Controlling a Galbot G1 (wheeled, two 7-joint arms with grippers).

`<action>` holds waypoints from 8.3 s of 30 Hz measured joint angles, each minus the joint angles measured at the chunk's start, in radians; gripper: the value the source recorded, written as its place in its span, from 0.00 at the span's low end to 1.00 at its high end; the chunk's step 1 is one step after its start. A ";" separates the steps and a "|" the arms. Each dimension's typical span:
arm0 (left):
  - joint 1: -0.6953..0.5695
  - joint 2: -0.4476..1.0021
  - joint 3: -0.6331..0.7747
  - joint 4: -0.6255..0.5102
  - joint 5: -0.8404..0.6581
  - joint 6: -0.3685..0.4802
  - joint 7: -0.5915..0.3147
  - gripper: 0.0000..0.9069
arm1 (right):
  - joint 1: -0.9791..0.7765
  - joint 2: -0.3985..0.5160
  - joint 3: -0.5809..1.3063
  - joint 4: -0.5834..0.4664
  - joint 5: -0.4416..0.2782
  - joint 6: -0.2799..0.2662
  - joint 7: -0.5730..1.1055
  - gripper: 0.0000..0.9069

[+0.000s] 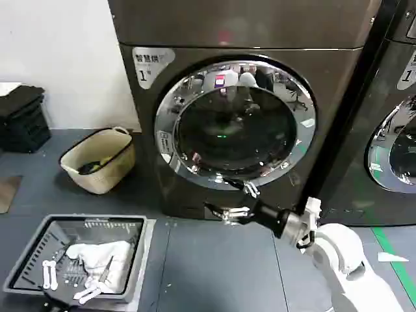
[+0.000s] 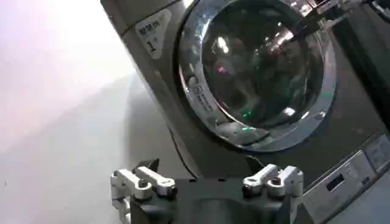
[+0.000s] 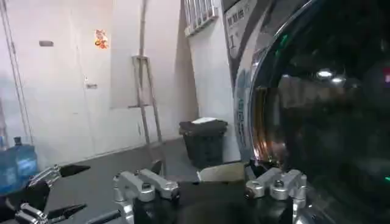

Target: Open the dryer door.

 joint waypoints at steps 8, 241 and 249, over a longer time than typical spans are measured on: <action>0.000 0.000 -0.002 0.000 0.001 0.000 0.001 1.00 | 0.009 0.002 -0.001 -0.004 0.016 0.005 -0.001 1.00; -0.453 0.476 0.112 0.152 -0.271 0.307 -0.102 1.00 | 0.409 -0.208 -0.486 -0.069 0.115 0.106 -0.071 1.00; -0.587 0.601 0.239 0.215 -0.280 0.304 -0.096 1.00 | 0.317 -0.298 -0.425 -0.006 0.125 0.116 -0.112 1.00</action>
